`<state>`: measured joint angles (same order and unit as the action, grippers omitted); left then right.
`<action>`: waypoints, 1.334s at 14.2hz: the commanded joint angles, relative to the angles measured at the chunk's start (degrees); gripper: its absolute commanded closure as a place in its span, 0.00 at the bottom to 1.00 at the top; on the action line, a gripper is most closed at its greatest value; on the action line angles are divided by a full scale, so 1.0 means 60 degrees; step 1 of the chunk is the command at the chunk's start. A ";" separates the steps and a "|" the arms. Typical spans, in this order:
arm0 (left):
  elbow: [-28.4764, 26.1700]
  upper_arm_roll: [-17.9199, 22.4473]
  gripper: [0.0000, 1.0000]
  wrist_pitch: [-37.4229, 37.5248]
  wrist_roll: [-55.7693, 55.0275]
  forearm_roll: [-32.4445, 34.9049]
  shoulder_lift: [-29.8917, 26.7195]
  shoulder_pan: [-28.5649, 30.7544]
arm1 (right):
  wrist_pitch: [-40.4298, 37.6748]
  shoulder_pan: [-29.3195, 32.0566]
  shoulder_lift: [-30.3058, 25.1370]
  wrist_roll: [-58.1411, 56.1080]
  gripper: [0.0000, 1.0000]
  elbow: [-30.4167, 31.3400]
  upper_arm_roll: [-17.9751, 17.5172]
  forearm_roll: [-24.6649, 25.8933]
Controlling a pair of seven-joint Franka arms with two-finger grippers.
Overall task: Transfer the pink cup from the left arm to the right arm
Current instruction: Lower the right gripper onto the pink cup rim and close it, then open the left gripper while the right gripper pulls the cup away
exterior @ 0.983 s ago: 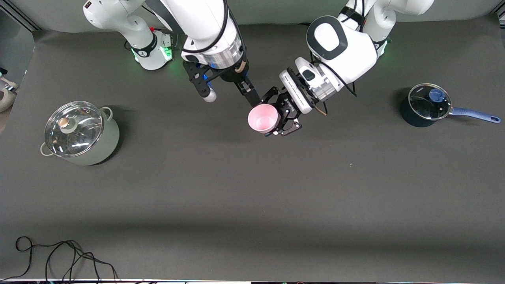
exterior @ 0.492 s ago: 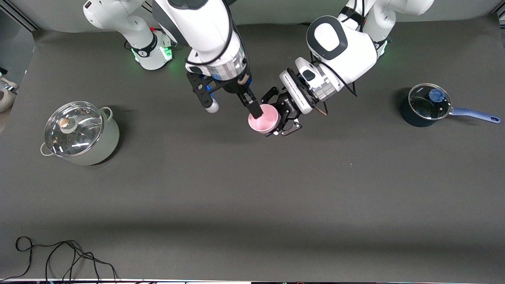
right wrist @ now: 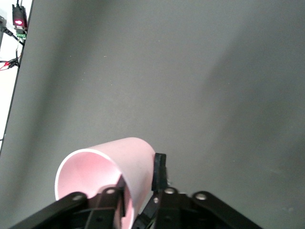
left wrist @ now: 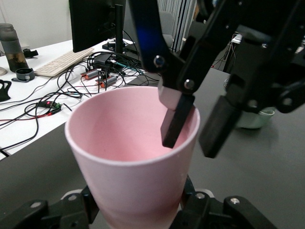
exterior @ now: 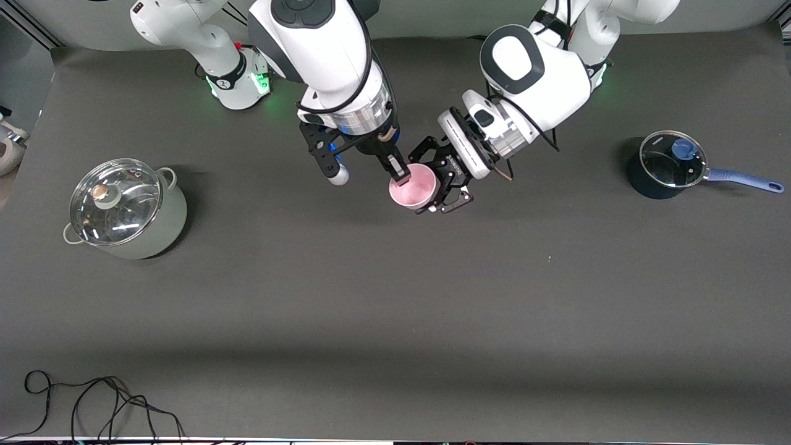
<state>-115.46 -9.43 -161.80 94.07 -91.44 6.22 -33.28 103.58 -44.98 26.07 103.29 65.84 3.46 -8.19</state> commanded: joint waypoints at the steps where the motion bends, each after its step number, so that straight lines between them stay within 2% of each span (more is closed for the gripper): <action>1: 0.0038 0.0020 0.62 -0.0191 -0.0152 -0.0141 -0.0055 -0.0092 | -0.0095 -0.0019 0.0109 -0.0003 1.00 -0.0309 0.0068 0.0149; 4: 0.0053 0.0020 0.61 -0.0191 -0.0152 -0.0141 -0.0041 -0.0078 | -0.0095 -0.0004 0.0065 -0.0326 1.00 -0.0294 0.0083 0.0149; 5: 0.0053 0.0020 0.57 -0.0191 -0.0152 -0.0141 -0.0041 -0.0078 | -0.0095 -0.0004 0.0050 -0.0340 1.00 -0.0294 0.0097 0.0149; 9: 0.0170 0.0034 0.11 -0.0191 -0.0706 -0.0112 -0.0026 -0.0078 | -0.0168 0.0201 -0.0023 -0.0997 1.00 -0.0280 0.0156 0.0149; 13: 0.0185 0.0034 0.07 -0.0177 -0.0767 -0.0112 0.0076 -0.0019 | -0.0255 0.0800 -0.0374 -0.2432 1.00 -0.0133 0.0171 0.0149; 14: 0.0185 0.0049 0.01 -0.0148 -0.0781 -0.0112 0.0149 0.0039 | -0.0299 0.1019 -0.0447 -0.2725 1.00 -0.0118 0.0171 0.0135; 16: 0.0141 0.0093 0.01 0.0071 -0.0869 -0.0112 0.0237 0.0388 | -0.0839 0.1517 -0.0550 -0.3849 1.00 -0.0118 0.0171 0.0135; 19: 0.0097 0.0108 0.01 0.1852 -0.1132 -0.0025 0.0369 0.1529 | -0.1996 0.2541 -0.1119 -0.6207 1.00 0.0319 0.0171 0.0062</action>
<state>-114.96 -8.76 -157.23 88.75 -91.67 8.03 -28.55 94.81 -33.31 22.66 74.34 65.16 4.87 -7.92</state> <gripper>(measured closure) 0.009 0.952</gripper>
